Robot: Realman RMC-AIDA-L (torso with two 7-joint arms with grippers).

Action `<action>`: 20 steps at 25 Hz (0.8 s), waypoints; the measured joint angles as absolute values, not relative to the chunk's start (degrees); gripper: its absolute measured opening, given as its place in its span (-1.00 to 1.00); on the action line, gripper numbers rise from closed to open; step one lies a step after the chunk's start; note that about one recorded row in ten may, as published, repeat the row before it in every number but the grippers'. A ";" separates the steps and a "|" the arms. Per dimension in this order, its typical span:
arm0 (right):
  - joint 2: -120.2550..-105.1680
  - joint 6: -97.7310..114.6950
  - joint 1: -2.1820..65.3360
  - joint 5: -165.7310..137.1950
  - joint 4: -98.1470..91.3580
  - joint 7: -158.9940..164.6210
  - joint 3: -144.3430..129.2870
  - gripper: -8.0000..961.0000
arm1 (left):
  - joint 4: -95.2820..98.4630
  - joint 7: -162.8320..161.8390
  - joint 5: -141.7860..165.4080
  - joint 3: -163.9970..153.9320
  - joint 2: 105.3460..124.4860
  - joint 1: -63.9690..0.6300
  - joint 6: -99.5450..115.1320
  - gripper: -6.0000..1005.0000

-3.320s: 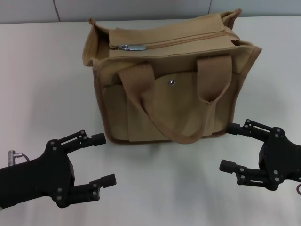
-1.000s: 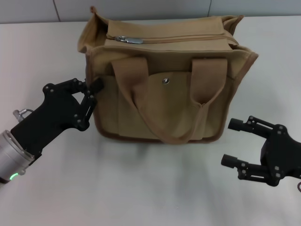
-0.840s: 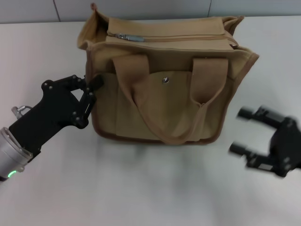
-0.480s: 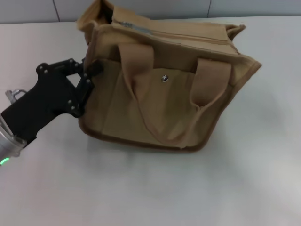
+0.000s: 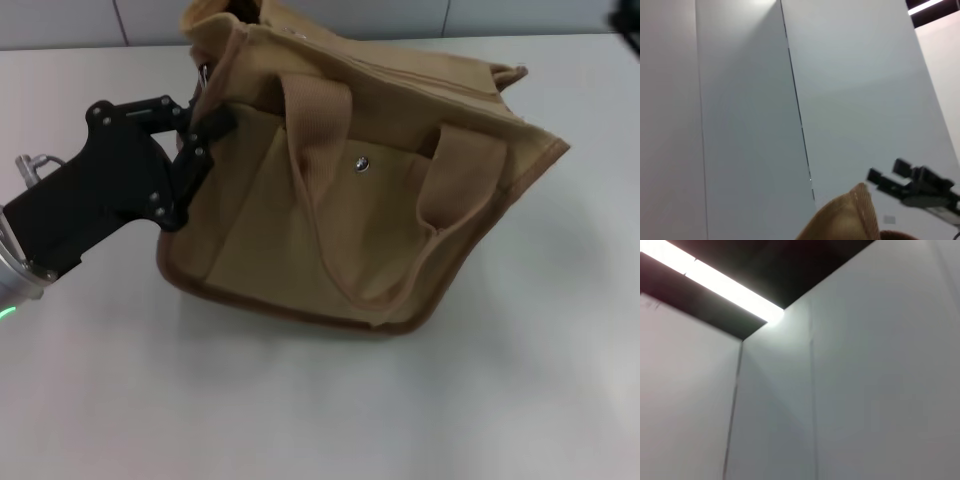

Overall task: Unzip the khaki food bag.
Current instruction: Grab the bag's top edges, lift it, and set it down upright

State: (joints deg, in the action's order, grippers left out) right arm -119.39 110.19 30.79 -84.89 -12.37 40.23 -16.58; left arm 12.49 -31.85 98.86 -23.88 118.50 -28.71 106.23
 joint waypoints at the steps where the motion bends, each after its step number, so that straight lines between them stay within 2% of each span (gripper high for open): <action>1: -119.36 108.85 31.74 -84.92 -12.82 40.24 -17.67 0.66 | 12.71 -32.08 98.84 -23.89 118.47 -28.92 106.42 -0.83; 8: -119.41 102.02 35.91 -85.06 -14.84 41.95 -24.15 0.66 | 13.73 -32.34 98.89 -24.11 118.45 -29.95 106.55 -0.83; 20: -119.58 95.31 36.45 -85.13 -16.83 43.22 -38.54 0.65 | 14.07 -32.33 98.93 -25.75 118.61 -31.24 107.22 -0.83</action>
State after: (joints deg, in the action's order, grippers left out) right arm -119.58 95.31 36.45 -85.13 -16.83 43.22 -38.54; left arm 14.07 -32.33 98.93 -25.75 118.61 -31.24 107.22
